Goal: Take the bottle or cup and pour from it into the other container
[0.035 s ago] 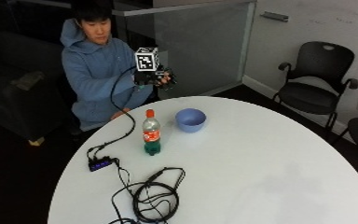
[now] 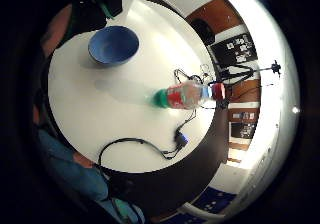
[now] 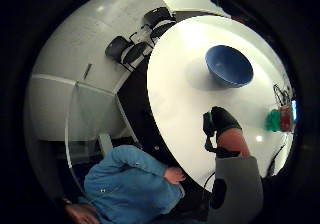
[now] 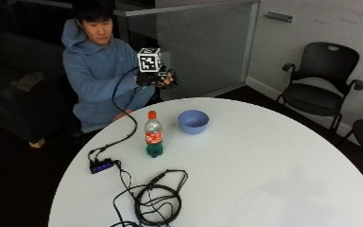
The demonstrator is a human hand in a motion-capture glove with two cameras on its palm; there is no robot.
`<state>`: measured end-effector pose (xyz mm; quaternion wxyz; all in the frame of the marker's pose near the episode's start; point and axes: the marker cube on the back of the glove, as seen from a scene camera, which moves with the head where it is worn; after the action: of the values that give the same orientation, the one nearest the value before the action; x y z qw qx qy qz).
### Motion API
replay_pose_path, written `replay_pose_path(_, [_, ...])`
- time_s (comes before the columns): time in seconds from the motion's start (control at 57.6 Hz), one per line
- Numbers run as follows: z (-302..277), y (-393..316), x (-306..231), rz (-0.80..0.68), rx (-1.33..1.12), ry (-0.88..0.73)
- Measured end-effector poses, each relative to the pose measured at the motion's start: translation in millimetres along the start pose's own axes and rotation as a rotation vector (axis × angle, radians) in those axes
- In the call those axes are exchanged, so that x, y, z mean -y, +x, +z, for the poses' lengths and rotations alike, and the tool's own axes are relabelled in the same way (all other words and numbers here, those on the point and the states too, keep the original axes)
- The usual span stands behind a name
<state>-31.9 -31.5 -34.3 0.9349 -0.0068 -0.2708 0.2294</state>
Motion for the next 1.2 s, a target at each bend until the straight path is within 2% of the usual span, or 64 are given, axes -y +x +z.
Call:
replay_pose_path(0.017, [-0.2, -5.2, 1.1, 0.034, 0.039, -0.003])
replay_pose_path(0.069, [2.1, -3.4, 2.3, 0.009, 0.007, -0.014])
replay_pose_path(0.156, [2.8, -19.2, 4.8, 0.114, 0.151, -0.031])
replay_pose_path(0.607, [15.8, 20.8, -24.9, 0.167, 0.178, -0.012])
replay_pose_path(0.972, [-6.7, 102.9, -84.4, 0.307, 0.159, 0.134])
replay_pose_path(1.198, [-4.7, 146.8, -122.4, 0.377, 0.266, 0.248])
